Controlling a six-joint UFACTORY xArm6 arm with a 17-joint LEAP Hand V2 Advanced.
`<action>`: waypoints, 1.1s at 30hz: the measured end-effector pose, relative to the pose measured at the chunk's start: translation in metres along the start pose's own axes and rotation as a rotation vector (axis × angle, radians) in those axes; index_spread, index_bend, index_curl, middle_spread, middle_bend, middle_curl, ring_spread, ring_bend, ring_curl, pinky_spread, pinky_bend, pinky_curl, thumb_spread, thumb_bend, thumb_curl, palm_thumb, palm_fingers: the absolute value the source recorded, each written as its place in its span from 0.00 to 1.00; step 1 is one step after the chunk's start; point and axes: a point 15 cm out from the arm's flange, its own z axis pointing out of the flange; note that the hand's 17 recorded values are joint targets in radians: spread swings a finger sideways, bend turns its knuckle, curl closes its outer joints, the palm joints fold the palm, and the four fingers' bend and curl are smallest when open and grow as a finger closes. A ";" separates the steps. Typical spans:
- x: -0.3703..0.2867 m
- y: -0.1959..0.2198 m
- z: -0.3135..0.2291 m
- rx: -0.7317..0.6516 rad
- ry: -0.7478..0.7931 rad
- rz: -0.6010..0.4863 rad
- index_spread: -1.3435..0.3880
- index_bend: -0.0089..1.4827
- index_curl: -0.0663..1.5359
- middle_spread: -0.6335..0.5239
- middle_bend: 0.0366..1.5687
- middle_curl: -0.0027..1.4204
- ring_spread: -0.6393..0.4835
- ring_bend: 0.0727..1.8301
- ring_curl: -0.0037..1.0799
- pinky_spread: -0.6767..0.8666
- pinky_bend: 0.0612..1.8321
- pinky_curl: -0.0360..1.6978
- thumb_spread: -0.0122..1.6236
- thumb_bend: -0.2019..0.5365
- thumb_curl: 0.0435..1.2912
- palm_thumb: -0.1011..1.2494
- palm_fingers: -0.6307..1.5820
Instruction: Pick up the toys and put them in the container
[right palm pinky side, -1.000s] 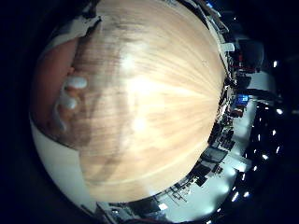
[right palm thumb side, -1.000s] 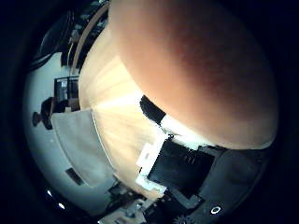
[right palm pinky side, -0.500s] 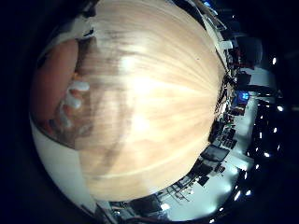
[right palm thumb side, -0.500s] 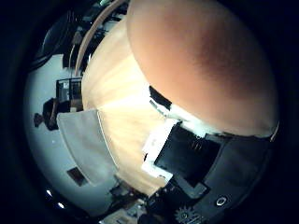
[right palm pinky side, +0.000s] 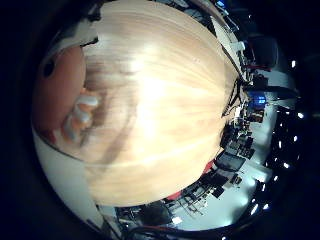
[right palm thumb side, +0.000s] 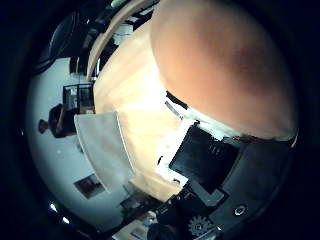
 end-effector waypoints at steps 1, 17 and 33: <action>0.001 0.001 -0.006 0.009 0.001 0.001 0.59 0.66 0.43 0.35 0.77 0.45 0.37 0.73 0.48 0.22 0.70 0.28 0.73 0.26 0.19 0.61 0.86; -0.044 0.046 -0.135 0.159 -0.003 -0.057 0.59 0.67 0.44 0.36 0.78 0.43 0.38 0.74 0.48 0.22 0.68 0.30 0.75 0.26 0.19 0.64 0.86; -0.213 0.119 -0.211 0.238 -0.066 -0.322 0.59 0.67 0.44 0.36 0.79 0.42 0.38 0.74 0.47 0.21 0.67 0.32 0.76 0.26 0.20 0.65 0.86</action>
